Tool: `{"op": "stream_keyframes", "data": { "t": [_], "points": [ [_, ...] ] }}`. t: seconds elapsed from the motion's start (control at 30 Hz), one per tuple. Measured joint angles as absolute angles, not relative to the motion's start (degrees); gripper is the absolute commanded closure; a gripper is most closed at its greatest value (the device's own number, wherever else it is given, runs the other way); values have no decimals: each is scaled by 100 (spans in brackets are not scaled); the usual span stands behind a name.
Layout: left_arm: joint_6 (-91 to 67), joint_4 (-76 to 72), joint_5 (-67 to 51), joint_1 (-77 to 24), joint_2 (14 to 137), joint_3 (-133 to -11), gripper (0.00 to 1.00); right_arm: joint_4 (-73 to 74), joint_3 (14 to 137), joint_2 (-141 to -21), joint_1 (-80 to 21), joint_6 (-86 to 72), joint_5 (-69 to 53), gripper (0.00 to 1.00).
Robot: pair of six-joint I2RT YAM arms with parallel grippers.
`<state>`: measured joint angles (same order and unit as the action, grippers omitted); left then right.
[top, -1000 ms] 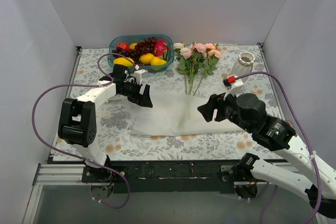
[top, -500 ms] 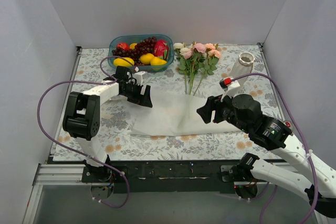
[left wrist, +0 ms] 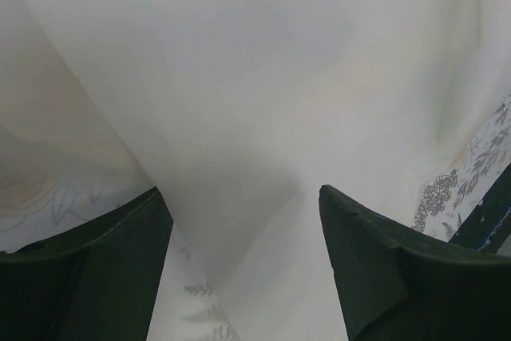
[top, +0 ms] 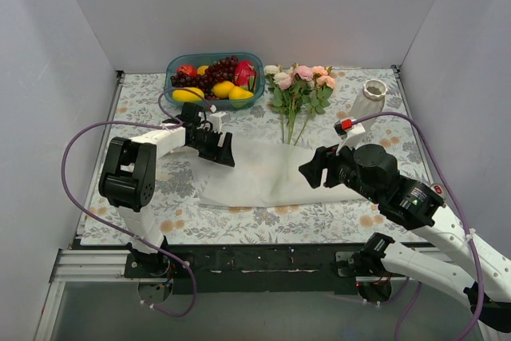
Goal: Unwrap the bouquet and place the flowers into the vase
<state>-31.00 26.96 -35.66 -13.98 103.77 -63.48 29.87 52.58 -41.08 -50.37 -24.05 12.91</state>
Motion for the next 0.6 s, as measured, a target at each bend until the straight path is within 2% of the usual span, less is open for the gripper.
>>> {"op": "stream_keyframes", "data": {
  "t": [0.17,0.2,0.3,0.33,0.53,0.6],
  "points": [
    [-3114,2709,-3758,-1621,10377,-6348,55,2987,5256,-4108,-5037,-2408,1291,29],
    [-3098,2731,-3798,-1651,10377,-6348,63,2980,5247,-4106,-5037,-2410,1291,29],
    [-3083,2818,-3859,-1671,10377,-6351,76,2950,5157,-4077,-5037,-2423,1288,30],
    [-3065,2847,-3863,-1667,10377,-6353,79,2947,5131,-4075,-5037,-2427,1288,30],
    [-3044,3006,-3892,-1664,10379,-6455,78,2943,5072,-4058,-5037,-2469,1251,30],
    [-3039,3059,-3918,-1662,10377,-6534,82,2943,5072,-4058,-5037,-2471,1238,30]
  ]
}}
